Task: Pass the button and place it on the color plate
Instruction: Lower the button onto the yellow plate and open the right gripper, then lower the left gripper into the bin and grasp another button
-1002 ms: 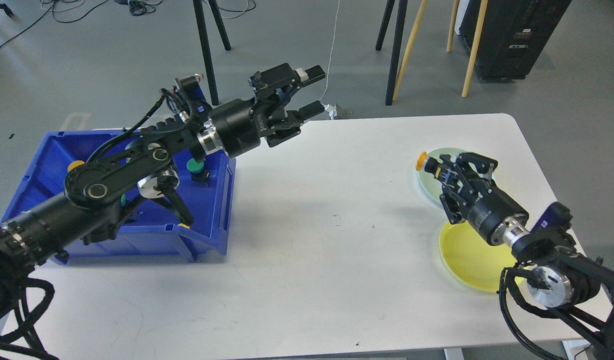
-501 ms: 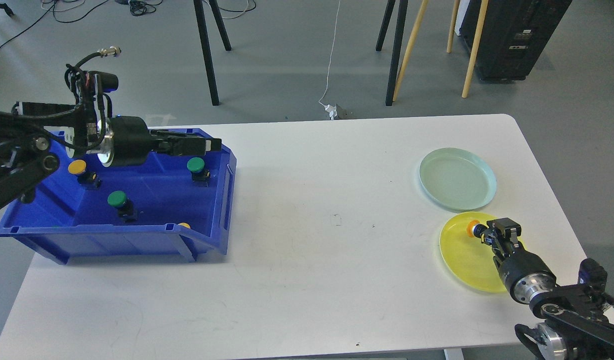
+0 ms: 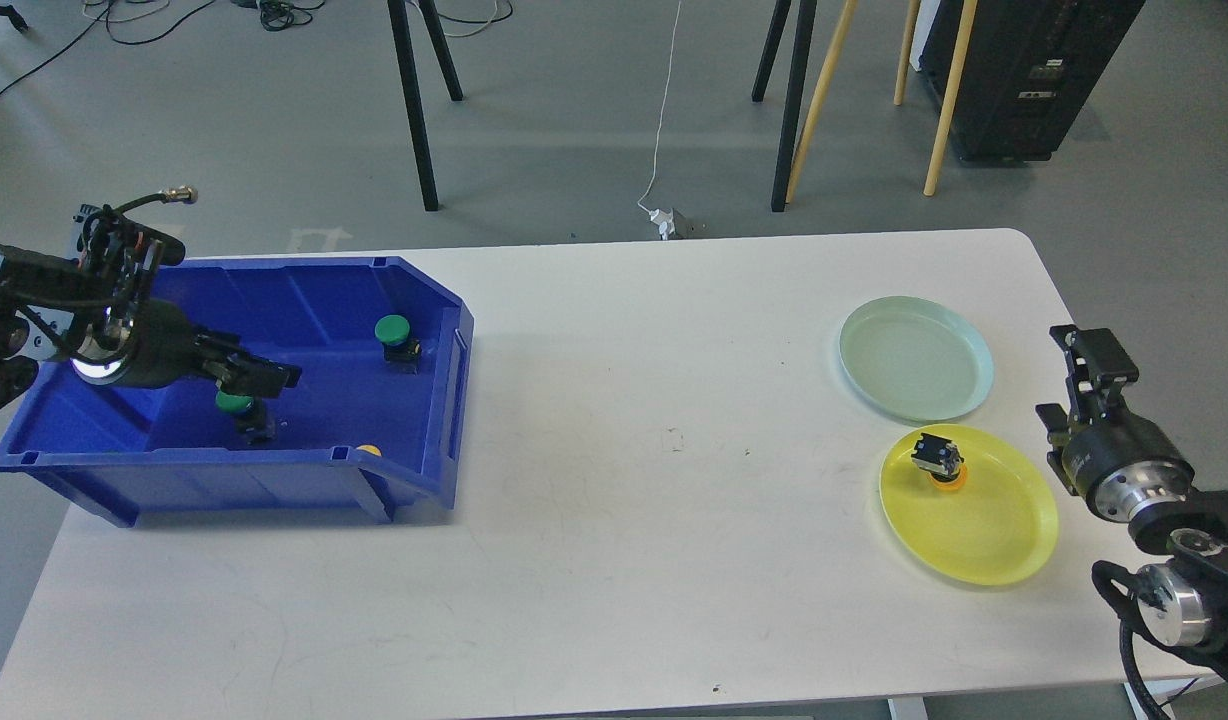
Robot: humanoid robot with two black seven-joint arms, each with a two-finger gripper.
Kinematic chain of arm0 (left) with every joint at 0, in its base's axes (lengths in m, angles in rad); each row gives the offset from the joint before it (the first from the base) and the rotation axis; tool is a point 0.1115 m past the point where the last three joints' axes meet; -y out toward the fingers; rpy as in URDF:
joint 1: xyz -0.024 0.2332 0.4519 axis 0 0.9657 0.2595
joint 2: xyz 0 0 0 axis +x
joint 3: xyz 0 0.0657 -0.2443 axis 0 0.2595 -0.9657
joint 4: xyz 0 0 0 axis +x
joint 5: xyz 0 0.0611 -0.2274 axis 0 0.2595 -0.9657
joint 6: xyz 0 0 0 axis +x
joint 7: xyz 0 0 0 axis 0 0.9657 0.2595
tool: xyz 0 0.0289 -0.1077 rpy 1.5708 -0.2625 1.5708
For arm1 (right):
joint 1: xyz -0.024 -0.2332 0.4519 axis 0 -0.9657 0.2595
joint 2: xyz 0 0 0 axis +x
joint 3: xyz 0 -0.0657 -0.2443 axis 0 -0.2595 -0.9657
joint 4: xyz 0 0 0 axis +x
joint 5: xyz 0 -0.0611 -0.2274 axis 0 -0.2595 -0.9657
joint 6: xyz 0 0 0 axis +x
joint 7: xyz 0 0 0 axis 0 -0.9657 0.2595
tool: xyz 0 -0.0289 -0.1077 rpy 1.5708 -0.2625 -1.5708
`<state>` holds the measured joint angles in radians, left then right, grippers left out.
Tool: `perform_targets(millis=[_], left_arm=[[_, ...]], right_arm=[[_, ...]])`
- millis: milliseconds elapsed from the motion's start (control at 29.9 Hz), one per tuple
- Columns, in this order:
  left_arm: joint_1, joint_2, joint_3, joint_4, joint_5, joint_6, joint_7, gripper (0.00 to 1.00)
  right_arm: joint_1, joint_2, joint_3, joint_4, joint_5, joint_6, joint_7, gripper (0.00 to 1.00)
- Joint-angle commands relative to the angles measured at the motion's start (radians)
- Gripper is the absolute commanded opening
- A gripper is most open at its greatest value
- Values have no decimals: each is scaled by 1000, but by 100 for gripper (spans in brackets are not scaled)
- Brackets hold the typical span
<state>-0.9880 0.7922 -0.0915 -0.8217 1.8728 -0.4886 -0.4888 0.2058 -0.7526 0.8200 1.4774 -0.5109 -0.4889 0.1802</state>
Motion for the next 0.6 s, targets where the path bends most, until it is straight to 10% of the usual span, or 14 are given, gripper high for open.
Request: perform_targets(millis=[0, 568], left_arm=[[15, -43, 9, 85, -1, 0, 0, 89], [20, -145, 88, 271, -14, 21, 0, 89]], right_arm=[[17, 10, 53, 3, 0, 0, -5, 100], [-9, 33, 47, 30, 0, 0, -1, 100]])
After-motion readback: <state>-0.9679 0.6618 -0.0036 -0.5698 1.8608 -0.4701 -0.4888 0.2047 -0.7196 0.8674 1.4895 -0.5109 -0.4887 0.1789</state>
